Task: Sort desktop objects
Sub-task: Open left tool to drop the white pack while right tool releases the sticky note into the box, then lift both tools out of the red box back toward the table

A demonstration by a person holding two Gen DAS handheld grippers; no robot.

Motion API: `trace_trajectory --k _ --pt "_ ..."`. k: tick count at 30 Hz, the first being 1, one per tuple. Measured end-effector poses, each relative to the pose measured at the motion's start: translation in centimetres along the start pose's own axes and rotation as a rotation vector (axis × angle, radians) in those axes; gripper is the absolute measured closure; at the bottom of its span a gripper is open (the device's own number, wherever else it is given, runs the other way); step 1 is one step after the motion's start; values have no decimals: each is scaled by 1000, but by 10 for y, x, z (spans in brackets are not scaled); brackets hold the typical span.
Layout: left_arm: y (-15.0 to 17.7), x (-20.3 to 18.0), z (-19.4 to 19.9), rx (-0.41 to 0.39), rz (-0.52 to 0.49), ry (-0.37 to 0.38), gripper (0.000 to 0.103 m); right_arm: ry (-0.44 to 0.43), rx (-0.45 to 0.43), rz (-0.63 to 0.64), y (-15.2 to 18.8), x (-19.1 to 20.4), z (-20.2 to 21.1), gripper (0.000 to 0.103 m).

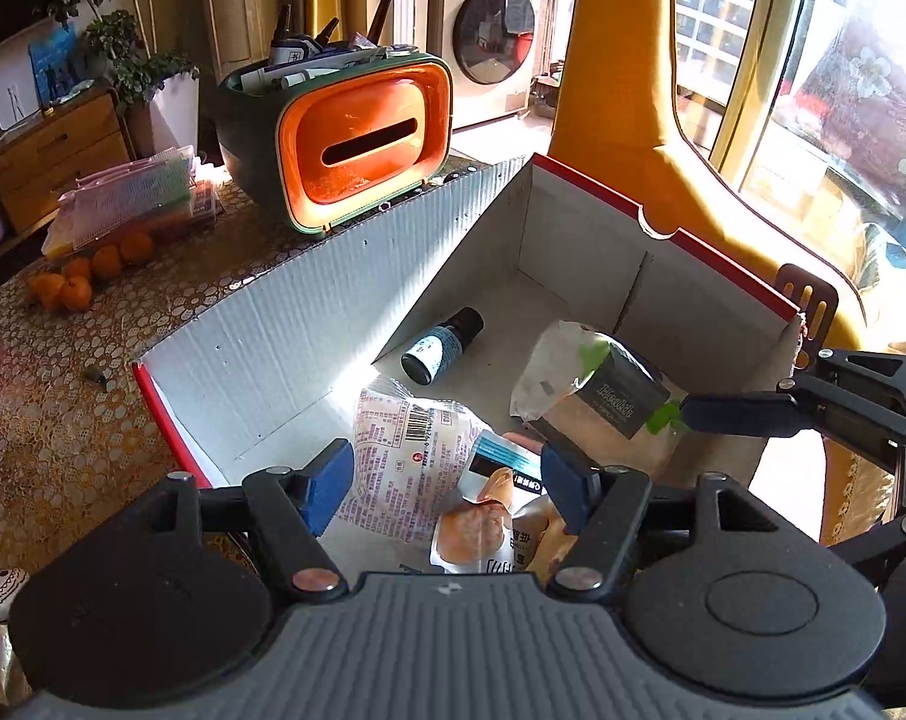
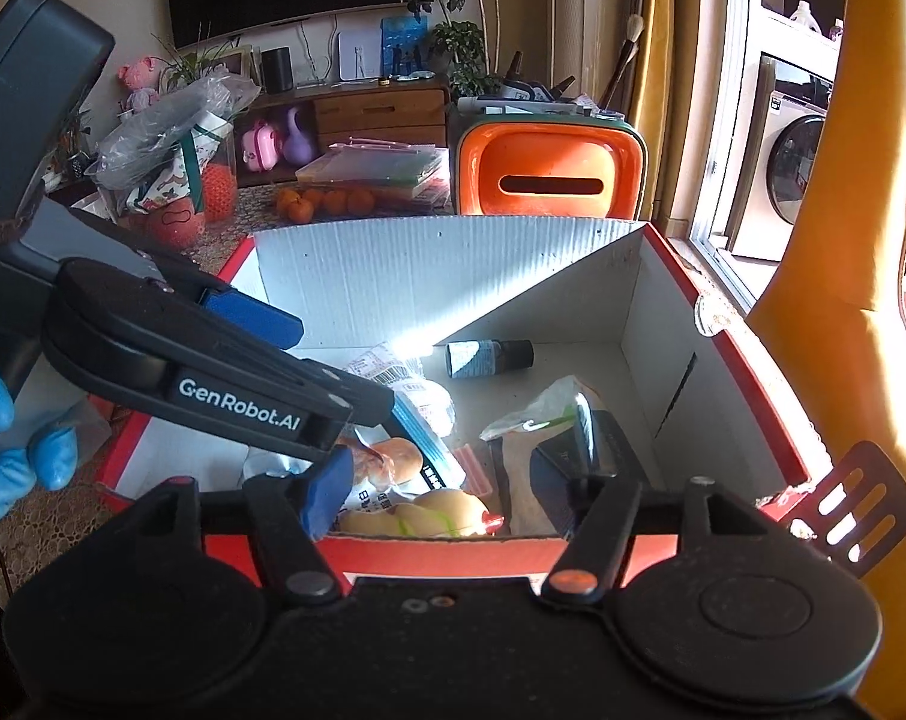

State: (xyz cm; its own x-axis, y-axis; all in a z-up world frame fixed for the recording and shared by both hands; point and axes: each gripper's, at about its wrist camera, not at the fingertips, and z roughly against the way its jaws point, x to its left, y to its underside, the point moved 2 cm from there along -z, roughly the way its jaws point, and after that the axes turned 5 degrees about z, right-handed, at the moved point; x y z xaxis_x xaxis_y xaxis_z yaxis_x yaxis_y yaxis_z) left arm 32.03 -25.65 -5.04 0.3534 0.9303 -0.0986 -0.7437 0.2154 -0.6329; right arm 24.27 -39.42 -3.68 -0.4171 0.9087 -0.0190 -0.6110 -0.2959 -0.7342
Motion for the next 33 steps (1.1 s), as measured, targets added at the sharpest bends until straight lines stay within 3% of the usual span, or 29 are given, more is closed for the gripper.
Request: trace_trajectory --k 8,22,26,33 --pt "16 6 41 -69 31 30 35 -5 -34 5 -3 16 19 32" --pt "56 41 122 -188 83 2 35 -4 -115 1 -11 63 55 16" --pt "72 61 144 -217 118 -18 26 -26 -127 -3 -11 84 58 15" --pt "101 98 172 -256 174 -62 23 -64 -138 29 -14 124 62 13"
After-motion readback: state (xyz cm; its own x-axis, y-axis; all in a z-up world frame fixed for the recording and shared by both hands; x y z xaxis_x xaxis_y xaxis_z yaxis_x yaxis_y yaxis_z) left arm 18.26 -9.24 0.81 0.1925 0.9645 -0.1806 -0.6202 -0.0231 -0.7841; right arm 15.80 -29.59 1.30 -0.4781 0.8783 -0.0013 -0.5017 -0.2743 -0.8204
